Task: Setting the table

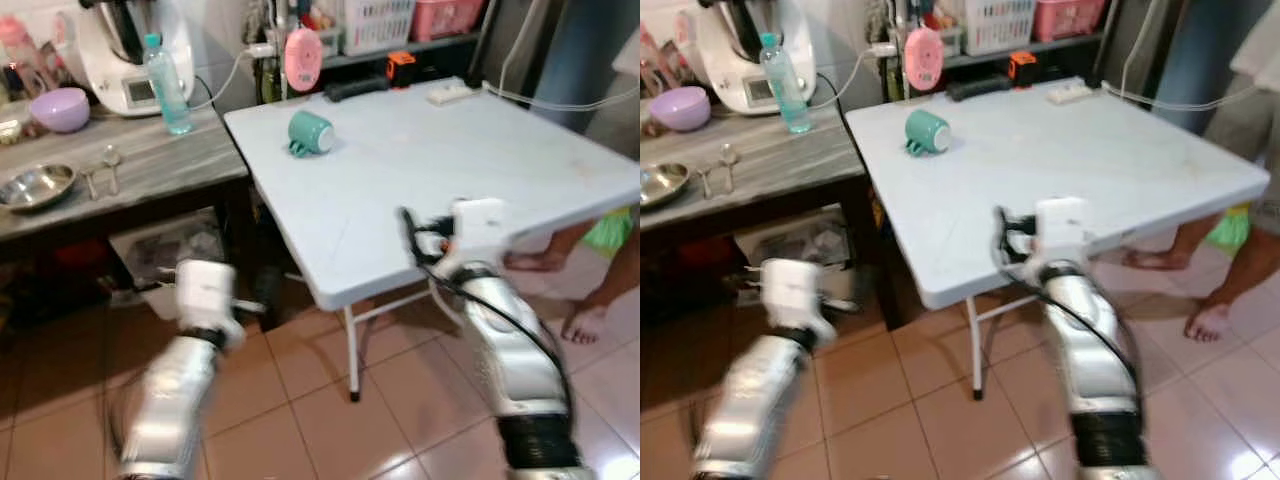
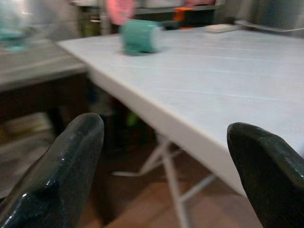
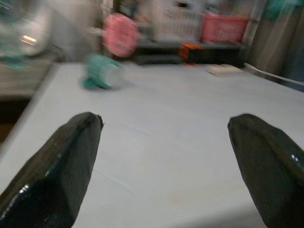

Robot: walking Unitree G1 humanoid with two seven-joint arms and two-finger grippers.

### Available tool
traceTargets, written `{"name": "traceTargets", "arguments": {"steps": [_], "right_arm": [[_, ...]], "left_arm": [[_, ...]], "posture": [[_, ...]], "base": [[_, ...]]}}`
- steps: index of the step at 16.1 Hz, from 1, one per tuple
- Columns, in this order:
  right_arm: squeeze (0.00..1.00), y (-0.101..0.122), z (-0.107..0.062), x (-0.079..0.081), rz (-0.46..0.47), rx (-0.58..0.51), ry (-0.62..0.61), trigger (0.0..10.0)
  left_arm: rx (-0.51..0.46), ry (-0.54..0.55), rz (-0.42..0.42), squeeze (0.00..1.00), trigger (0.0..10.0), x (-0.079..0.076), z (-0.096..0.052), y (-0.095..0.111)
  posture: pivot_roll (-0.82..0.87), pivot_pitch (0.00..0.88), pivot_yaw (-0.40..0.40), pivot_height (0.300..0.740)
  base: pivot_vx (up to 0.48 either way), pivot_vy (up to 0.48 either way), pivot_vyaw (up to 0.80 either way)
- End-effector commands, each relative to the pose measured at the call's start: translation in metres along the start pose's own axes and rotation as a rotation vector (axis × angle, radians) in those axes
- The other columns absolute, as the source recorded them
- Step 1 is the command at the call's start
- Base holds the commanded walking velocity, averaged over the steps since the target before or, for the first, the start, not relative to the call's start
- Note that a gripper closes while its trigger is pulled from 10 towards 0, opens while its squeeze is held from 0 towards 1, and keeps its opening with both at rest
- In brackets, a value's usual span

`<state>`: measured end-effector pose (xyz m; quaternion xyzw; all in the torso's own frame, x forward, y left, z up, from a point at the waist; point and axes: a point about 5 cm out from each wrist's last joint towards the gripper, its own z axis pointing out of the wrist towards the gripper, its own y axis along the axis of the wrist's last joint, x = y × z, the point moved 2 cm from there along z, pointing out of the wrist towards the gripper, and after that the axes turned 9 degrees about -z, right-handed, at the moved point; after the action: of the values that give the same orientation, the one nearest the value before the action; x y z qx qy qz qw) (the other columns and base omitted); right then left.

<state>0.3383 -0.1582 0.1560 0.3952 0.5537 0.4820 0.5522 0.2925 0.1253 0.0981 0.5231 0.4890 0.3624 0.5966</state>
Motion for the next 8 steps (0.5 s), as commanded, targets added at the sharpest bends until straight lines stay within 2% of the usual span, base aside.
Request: {"name": "traceTargets", "arguments": {"steps": [1, 4, 8], "right_arm": [[0.0, 0.01, 0.002, 0.005, 0.008, -0.032, 0.012, 10.0], [0.0, 0.009, -0.002, 0.002, 0.005, -0.031, 0.007, 10.0], [0.0, 0.006, -0.017, -0.001, -0.001, -0.026, -0.014, 10.0]], "left_arm": [[0.002, 0.023, 0.023, 0.0, 10.0, 0.01, -0.002, 0.003], [0.004, 0.018, 0.025, 0.0, 10.0, 0.008, -0.002, 0.002], [0.007, 0.029, 0.033, 0.0, 10.0, 0.011, -0.006, 0.0]], "posture": [[0.01, 0.0, 0.024, 0.74], [0.0, 0.0, 0.023, 0.74], [0.0, 0.0, 0.02, 0.74]], "base": [[0.0, 0.48, 0.0], [0.0, 0.48, 0.0], [0.0, 0.48, 0.0]]}}
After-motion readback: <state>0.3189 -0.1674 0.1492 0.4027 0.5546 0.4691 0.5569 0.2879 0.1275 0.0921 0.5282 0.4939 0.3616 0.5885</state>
